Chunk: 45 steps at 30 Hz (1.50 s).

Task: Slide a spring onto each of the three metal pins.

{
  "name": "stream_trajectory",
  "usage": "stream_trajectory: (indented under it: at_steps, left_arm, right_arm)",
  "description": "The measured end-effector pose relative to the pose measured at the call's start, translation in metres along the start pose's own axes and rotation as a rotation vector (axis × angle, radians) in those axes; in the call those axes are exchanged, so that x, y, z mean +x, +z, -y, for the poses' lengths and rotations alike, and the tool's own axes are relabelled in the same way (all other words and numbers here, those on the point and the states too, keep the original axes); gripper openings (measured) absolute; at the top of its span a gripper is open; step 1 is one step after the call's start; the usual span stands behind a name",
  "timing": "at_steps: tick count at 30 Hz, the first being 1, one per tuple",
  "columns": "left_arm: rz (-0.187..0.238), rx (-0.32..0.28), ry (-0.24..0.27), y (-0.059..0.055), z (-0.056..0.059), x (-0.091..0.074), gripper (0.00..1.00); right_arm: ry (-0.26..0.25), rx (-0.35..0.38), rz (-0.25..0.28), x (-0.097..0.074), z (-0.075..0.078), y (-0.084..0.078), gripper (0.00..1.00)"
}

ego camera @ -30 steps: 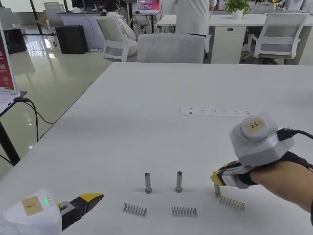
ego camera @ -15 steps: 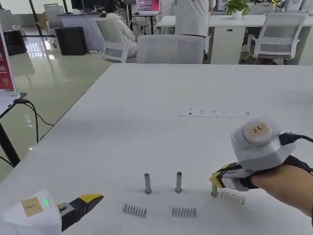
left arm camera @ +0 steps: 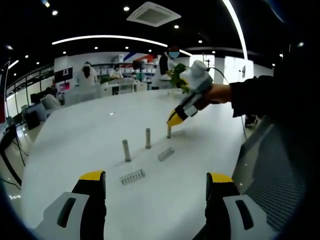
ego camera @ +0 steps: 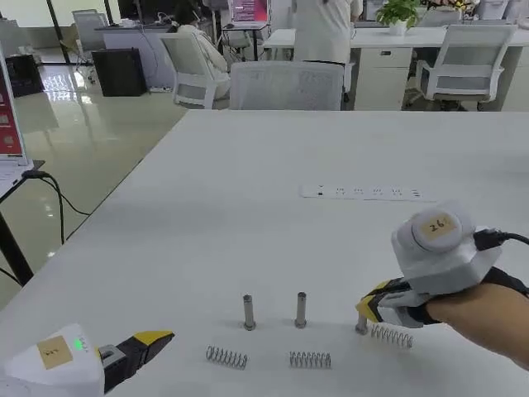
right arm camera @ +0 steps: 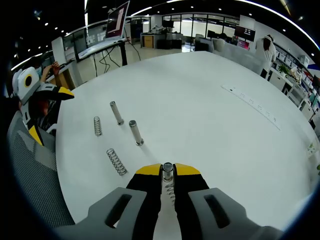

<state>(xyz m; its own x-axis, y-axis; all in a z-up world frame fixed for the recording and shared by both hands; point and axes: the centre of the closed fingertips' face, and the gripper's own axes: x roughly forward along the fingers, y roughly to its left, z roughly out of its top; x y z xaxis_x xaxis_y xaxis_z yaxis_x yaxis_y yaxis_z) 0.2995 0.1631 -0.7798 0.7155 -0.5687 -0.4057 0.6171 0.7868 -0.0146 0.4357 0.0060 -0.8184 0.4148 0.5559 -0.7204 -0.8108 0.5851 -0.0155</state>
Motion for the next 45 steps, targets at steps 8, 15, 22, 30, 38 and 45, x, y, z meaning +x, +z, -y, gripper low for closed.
stream_trajectory:
  at_steps: [8, 15, 22, 30, 38, 45]
  left_arm:
    - [0.000, 0.001, -0.002, 0.000, 0.001, 0.000, 0.79]
    - [0.003, -0.002, -0.002, 0.001, 0.000, 0.000, 0.79]
    - [0.002, -0.004, -0.001, 0.001, 0.000, -0.001, 0.79]
    - [0.004, -0.007, 0.004, 0.001, -0.002, -0.001, 0.78]
    - [0.001, -0.009, 0.006, 0.001, -0.002, -0.001, 0.78]
    - [-0.003, -0.012, 0.005, -0.001, -0.002, 0.000, 0.78]
  right_arm:
    - [-0.002, -0.008, 0.003, -0.001, 0.000, 0.000, 0.05]
    - [0.002, -0.011, 0.005, -0.001, -0.001, 0.000, 0.07]
    - [0.002, -0.012, 0.010, -0.002, 0.000, 0.001, 0.09]
    - [0.004, -0.011, 0.010, -0.003, 0.000, -0.002, 0.12]
    - [0.003, -0.004, 0.006, -0.006, 0.004, -0.009, 0.13]
    - [0.001, 0.012, -0.015, -0.009, 0.007, -0.026, 0.14]
